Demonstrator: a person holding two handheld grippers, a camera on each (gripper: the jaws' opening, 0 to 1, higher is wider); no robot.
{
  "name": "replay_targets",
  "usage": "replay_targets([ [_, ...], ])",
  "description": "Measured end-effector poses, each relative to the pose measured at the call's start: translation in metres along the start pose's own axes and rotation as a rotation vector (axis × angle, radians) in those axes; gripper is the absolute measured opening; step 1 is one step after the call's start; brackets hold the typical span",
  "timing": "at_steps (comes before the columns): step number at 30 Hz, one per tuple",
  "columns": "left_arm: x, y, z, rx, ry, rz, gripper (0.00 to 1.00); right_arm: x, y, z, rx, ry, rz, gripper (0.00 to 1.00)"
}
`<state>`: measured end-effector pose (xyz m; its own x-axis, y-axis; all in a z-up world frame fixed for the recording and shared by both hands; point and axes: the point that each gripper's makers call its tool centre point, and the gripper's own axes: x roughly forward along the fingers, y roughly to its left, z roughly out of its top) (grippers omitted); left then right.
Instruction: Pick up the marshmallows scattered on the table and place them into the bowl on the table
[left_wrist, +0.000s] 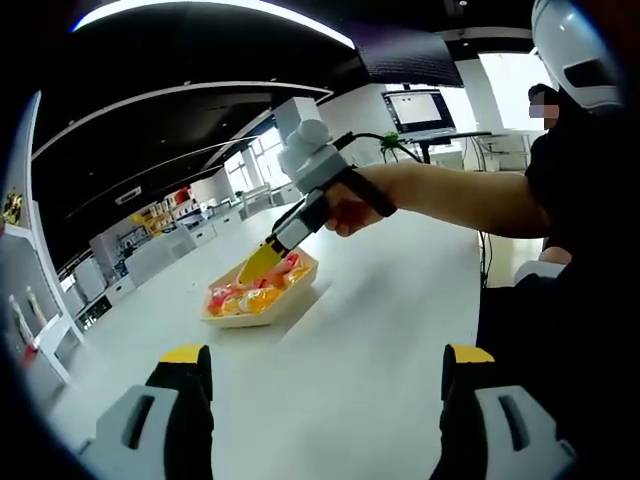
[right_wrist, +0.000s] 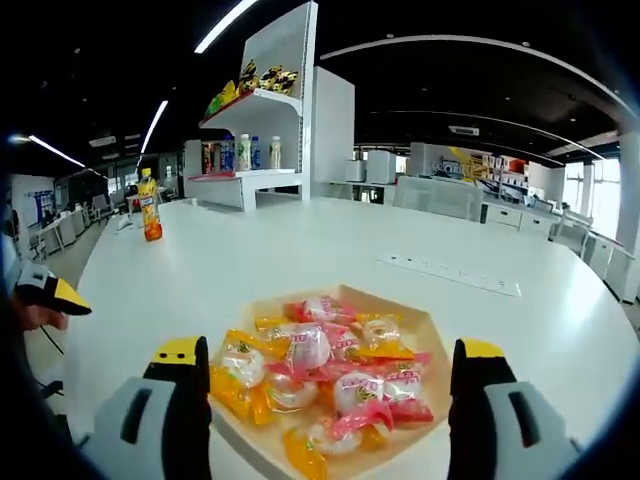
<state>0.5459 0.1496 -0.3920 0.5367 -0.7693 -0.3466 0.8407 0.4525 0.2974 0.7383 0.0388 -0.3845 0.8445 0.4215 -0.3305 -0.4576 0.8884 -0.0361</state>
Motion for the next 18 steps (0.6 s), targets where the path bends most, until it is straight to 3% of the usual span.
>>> replay_targets([
  [18,-0.001,-0.004,0.003,0.006,-0.007,-0.004,0.94,-0.012,-0.006,-0.003,-0.001,0.013,-0.018,0.97],
])
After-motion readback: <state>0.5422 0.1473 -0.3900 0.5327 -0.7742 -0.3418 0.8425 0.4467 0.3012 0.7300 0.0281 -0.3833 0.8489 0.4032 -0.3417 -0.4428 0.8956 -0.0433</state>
